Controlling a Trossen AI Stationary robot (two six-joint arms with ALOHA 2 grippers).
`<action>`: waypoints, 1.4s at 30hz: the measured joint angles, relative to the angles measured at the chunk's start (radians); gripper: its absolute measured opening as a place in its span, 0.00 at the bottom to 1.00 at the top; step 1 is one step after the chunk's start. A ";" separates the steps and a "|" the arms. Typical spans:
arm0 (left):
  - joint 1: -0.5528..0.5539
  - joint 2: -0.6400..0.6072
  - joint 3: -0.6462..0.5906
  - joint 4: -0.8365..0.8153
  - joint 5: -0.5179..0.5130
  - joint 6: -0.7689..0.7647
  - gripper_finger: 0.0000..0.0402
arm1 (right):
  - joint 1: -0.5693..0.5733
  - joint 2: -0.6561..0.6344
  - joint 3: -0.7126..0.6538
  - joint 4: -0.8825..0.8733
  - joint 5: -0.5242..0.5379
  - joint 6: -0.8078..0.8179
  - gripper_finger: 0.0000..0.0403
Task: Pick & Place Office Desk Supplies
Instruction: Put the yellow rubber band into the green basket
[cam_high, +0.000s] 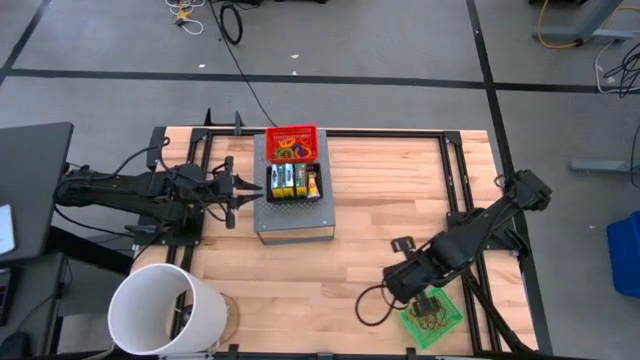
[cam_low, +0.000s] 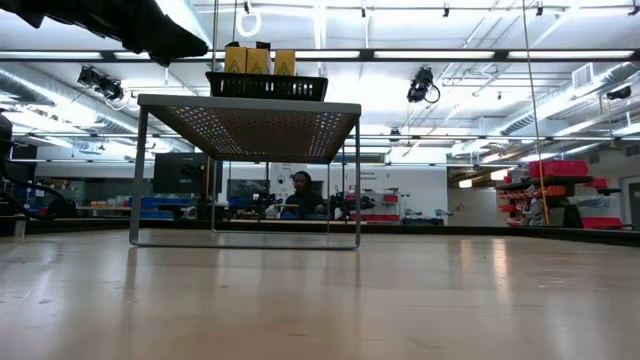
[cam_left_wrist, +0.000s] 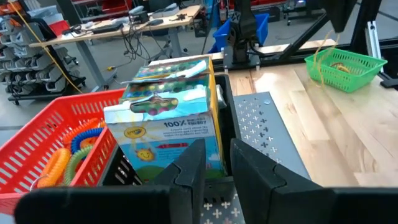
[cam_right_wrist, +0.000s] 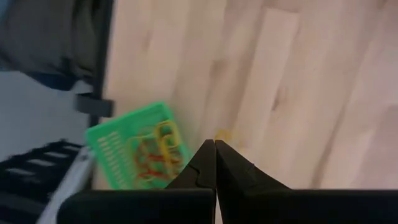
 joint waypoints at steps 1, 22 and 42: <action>0.000 0.000 0.000 0.000 0.000 -0.002 0.21 | 0.003 -0.012 0.000 -0.008 -0.013 0.020 0.00; 0.000 0.000 0.000 -0.001 0.000 0.000 0.21 | 0.043 -0.122 0.000 -0.019 -0.367 0.441 0.00; 0.000 0.000 0.000 -0.007 0.000 0.000 0.21 | 0.102 0.016 0.001 0.072 -0.365 0.446 0.00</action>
